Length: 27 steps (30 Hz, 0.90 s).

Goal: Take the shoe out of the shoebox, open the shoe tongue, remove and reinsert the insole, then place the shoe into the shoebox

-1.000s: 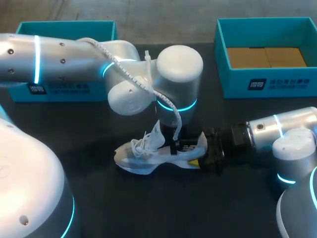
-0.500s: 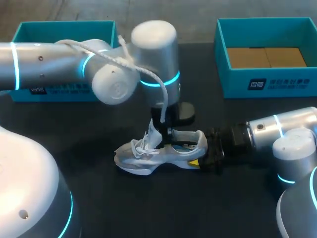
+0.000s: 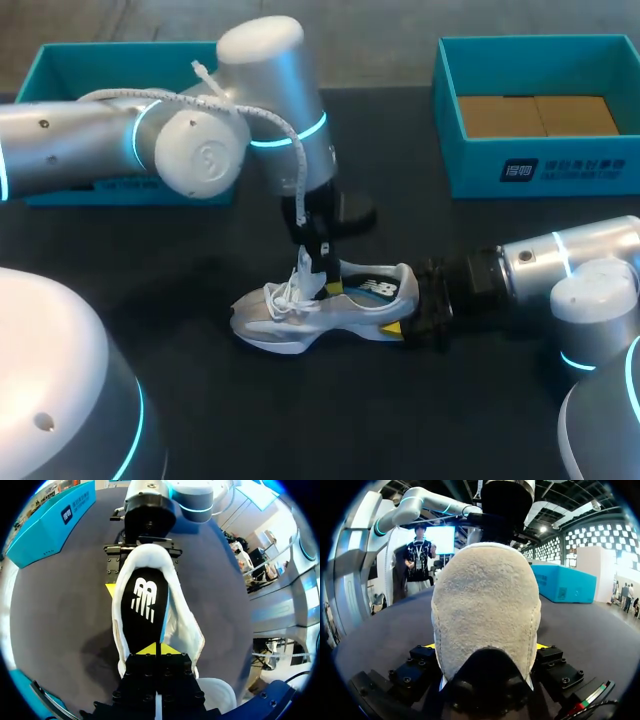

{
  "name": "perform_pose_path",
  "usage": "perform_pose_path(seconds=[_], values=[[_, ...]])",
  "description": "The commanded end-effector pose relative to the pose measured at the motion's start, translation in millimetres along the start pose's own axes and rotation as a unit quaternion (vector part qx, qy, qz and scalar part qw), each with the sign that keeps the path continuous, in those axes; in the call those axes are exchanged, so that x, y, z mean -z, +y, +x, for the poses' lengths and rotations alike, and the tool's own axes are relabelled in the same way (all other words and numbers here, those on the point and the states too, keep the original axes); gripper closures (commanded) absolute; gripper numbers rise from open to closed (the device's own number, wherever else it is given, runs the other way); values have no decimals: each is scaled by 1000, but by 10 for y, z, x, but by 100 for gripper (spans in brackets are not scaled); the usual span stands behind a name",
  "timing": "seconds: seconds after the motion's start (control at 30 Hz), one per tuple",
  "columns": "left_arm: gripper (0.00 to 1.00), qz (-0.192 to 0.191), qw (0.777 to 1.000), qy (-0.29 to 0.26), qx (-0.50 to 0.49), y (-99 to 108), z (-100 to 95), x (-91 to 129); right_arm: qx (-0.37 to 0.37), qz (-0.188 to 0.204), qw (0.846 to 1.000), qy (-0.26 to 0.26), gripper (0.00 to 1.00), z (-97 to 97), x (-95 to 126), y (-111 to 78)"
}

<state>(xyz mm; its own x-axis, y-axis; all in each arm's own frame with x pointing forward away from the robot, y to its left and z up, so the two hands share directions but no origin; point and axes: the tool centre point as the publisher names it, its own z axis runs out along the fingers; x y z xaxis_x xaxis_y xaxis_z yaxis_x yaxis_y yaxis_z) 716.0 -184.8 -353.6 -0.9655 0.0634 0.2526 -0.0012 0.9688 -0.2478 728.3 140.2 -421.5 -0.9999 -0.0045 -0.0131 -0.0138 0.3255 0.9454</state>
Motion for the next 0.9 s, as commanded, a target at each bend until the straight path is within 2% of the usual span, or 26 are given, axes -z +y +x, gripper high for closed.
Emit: perform_pose_path(seconds=[0.03,0.57,0.9], values=[[100,13,1000,13,-8,10,-18,59,0,1,1000,0,100,19,-26,-19],[100,51,998,31,-29,-53,53,299,0,1,1000,0,100,19,-26,-19],[100,59,997,34,-33,-20,91,327,0,1,1000,0,100,19,-26,-19]])
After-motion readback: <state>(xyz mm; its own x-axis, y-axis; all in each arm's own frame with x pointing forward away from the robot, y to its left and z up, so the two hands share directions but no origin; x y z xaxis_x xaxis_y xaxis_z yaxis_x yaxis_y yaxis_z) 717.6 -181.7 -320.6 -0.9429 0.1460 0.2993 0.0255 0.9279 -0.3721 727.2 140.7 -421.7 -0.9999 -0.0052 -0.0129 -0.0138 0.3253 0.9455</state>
